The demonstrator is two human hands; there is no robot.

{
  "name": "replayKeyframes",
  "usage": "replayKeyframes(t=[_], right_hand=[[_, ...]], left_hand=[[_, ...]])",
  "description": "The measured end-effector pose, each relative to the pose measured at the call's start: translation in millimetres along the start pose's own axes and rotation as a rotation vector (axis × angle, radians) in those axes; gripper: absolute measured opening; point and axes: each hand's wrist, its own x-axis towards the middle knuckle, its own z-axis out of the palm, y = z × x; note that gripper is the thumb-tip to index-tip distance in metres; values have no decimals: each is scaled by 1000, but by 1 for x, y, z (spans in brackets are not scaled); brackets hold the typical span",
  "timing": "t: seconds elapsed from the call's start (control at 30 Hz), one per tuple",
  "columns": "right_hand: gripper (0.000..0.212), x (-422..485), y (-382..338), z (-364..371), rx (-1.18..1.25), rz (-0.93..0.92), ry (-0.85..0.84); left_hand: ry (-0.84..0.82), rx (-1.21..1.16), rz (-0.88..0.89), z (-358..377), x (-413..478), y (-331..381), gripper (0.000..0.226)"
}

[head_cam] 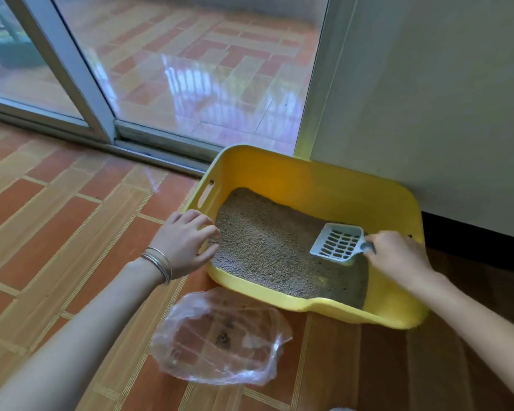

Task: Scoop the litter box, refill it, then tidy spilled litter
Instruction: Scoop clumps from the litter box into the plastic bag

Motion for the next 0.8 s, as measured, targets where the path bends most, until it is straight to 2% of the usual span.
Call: replayKeyframes(t=[0.17, 0.4, 0.8], right_hand=[[17, 28, 5, 10, -178, 40, -99], [23, 84, -17, 40, 315, -29, -159], [21, 149, -125, 44, 386, -224, -101]], left_hand=[[7, -2, -26, 7, 16, 0, 39], [-1, -23, -7, 20, 16, 0, 36], [5, -105, 75, 21, 15, -2, 28]])
